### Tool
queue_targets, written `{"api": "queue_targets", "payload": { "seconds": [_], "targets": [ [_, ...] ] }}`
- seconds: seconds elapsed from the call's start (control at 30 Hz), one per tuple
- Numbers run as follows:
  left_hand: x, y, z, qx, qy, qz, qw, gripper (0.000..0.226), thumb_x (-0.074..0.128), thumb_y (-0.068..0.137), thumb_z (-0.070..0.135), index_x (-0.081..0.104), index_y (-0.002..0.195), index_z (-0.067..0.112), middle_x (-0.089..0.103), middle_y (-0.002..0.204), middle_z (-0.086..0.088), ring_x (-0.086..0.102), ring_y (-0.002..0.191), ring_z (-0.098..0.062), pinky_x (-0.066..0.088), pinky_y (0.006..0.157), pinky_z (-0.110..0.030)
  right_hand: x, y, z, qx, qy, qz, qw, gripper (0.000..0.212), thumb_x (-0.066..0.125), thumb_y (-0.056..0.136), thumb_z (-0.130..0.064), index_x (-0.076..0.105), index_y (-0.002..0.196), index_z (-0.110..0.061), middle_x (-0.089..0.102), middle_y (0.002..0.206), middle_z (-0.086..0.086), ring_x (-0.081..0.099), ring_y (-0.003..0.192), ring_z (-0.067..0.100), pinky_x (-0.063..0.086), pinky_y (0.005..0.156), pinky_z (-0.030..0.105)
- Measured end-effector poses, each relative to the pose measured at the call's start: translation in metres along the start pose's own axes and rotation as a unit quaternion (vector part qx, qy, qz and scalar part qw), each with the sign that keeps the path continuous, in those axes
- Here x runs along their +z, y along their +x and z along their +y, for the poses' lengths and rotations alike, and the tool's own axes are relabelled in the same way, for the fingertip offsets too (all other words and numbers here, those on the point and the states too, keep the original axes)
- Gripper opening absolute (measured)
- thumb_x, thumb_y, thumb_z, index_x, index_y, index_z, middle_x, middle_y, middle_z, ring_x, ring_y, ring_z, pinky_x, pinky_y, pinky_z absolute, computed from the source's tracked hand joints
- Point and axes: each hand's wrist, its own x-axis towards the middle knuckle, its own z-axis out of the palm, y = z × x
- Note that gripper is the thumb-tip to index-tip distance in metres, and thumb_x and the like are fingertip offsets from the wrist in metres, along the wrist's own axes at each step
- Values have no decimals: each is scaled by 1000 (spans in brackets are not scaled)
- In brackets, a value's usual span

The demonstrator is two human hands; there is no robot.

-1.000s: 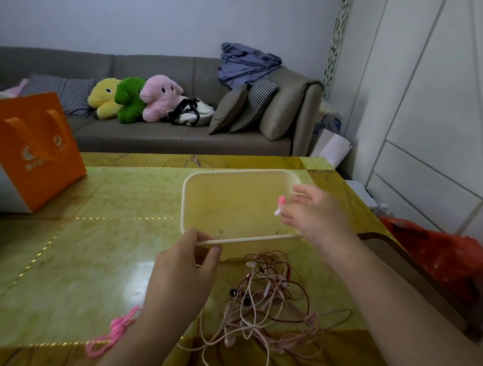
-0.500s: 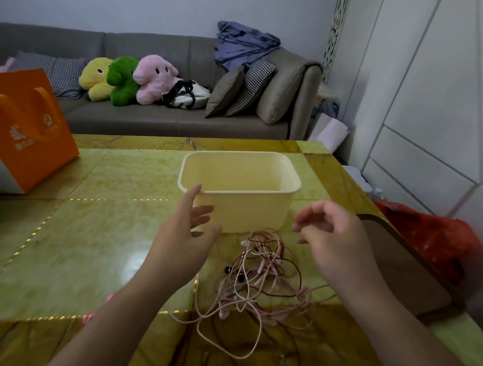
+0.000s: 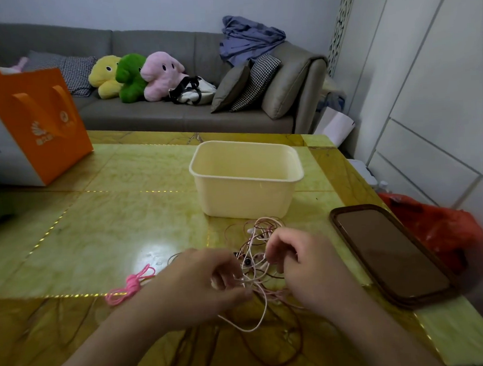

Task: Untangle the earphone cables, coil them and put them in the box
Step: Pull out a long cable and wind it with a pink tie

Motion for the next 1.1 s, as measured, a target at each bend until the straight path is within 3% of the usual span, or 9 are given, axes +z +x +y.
{"api": "queue_targets", "payload": {
  "seconds": [0.13, 0.3, 0.4, 0.53, 0.7, 0.8, 0.9, 1.0, 1.1],
  "targets": [
    [20, 2, -5, -3, 89, 4, 996, 11, 72, 91, 45, 73, 98, 37, 67, 78, 22, 64, 80, 4, 57, 80, -31, -1, 2, 8, 40, -14, 3, 999, 45, 47, 88, 11, 66, 81, -29, 70, 78, -11, 67, 74, 3, 55, 62, 23],
    [21, 8, -9, -22, 14, 59, 998, 5, 67, 94, 34, 67, 89, 32, 73, 79, 18, 67, 78, 0, 57, 77, -34, 3, 1, 17, 60, -130, -119, 982, 29, 60, 98, -11, 73, 107, -35, 71, 94, -14, 67, 78, 4, 55, 65, 21],
    [28, 11, -3, -39, -26, 82, 996, 16, 65, 96, 51, 60, 103, 38, 71, 83, 22, 66, 79, 2, 54, 73, -27, 7, 2, 16, 78, -143, -186, 969, 29, 60, 99, -13, 80, 107, -34, 76, 105, -13, 69, 92, 5, 61, 83, 29],
    [48, 18, -1, -49, 24, 97, 994, 34, 62, 92, 66, 61, 115, 42, 65, 78, 11, 61, 78, -2, 46, 66, -23, 5, 2, 15, 70, -137, -224, 962, 50, 51, 92, -1, 82, 99, -40, 78, 102, -12, 72, 92, 8, 62, 82, 29],
    [62, 24, 2, -62, 34, 134, 988, 15, 64, 97, 41, 67, 92, 27, 64, 73, 11, 61, 73, -7, 53, 66, -32, -3, 6, 18, 114, -104, -60, 986, 41, 51, 87, 5, 77, 73, -23, 74, 73, -6, 63, 52, 8, 47, 45, 21],
    [61, 26, 2, -72, 7, 148, 986, 17, 64, 97, 34, 66, 85, 22, 66, 71, 6, 61, 69, -10, 52, 64, -34, -8, 10, 26, 52, -59, 72, 994, 34, 58, 94, -1, 72, 77, -28, 71, 69, -8, 62, 51, 8, 50, 46, 25],
    [60, 26, 4, -80, -18, 159, 984, 18, 64, 96, 33, 64, 80, 23, 65, 66, 7, 60, 66, -9, 48, 60, -30, -4, 10, 23, -26, -58, 24, 998, 12, 72, 95, -23, 78, 95, -33, 73, 83, -18, 67, 72, 1, 57, 61, 22],
    [58, 25, 7, -86, -58, 161, 981, 20, 64, 96, 29, 64, 76, 28, 65, 64, 11, 59, 61, -7, 39, 52, -21, 9, 11, 23, -31, -167, -5, 986, 28, 70, 95, -42, 73, 123, -40, 66, 86, -20, 58, 77, 2, 44, 61, 19],
    [56, 23, 10, -82, -78, 164, 980, 20, 64, 96, 27, 65, 75, 28, 67, 66, 10, 60, 62, -7, 42, 54, -21, 14, 13, 18, -4, -170, 35, 985, 17, 62, 97, -35, 75, 108, -32, 69, 87, -14, 62, 78, 8, 48, 61, 25]
  ]
}}
